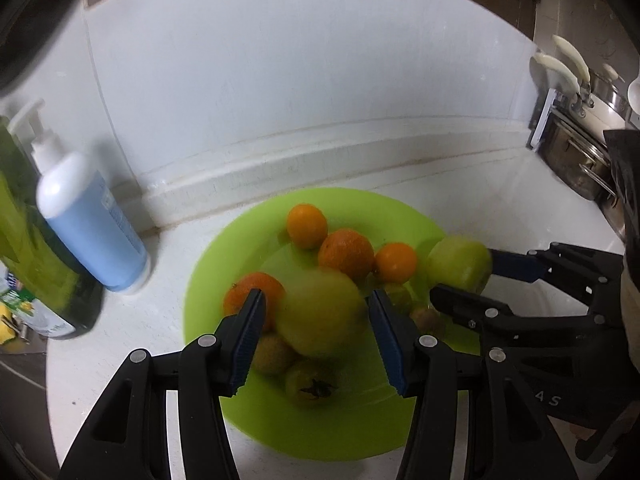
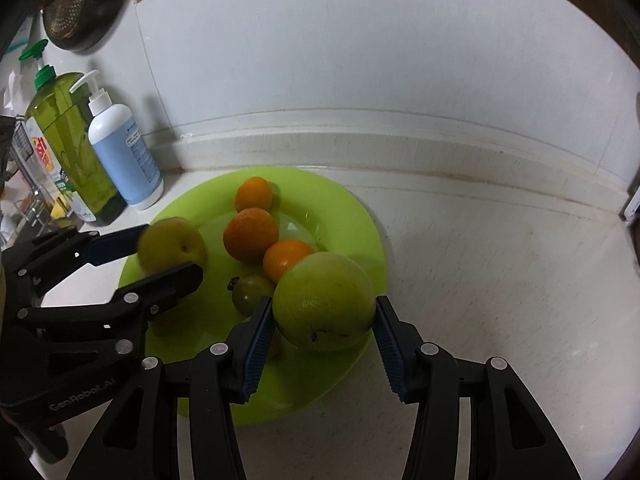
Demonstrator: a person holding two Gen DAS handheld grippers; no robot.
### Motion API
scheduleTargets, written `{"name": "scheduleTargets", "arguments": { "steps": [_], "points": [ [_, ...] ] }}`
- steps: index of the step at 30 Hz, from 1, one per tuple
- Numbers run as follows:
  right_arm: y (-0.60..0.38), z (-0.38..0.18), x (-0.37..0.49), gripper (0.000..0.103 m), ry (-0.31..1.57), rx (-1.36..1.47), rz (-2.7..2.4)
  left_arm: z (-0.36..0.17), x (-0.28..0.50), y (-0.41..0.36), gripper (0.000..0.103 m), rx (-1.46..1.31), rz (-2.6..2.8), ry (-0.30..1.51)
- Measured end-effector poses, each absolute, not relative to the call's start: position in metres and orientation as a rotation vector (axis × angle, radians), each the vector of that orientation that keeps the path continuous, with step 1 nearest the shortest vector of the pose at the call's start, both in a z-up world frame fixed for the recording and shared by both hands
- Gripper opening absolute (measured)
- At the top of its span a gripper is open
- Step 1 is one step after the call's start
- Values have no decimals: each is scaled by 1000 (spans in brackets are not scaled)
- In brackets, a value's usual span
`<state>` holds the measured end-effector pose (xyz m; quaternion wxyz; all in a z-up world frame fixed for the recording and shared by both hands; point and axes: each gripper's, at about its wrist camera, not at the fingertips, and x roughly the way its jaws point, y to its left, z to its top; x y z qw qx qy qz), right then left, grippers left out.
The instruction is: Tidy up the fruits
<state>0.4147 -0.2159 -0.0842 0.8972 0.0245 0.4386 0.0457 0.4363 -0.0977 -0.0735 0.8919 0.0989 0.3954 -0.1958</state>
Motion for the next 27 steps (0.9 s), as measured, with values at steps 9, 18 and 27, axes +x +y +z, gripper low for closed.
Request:
{"name": "scheduleTargets", "arguments": {
  "steps": [9,18,27],
  "points": [
    [-215,-63,397,57,840,44,65,-51,412,-75,63,194,-325,768],
    [-205,-39,352,57,786,36,35,-32,366,-51,68,170,-273,732],
    [-189,-10,289,68,696,54,-23,-1,303,-28,84,191,-271,630]
  ]
}}
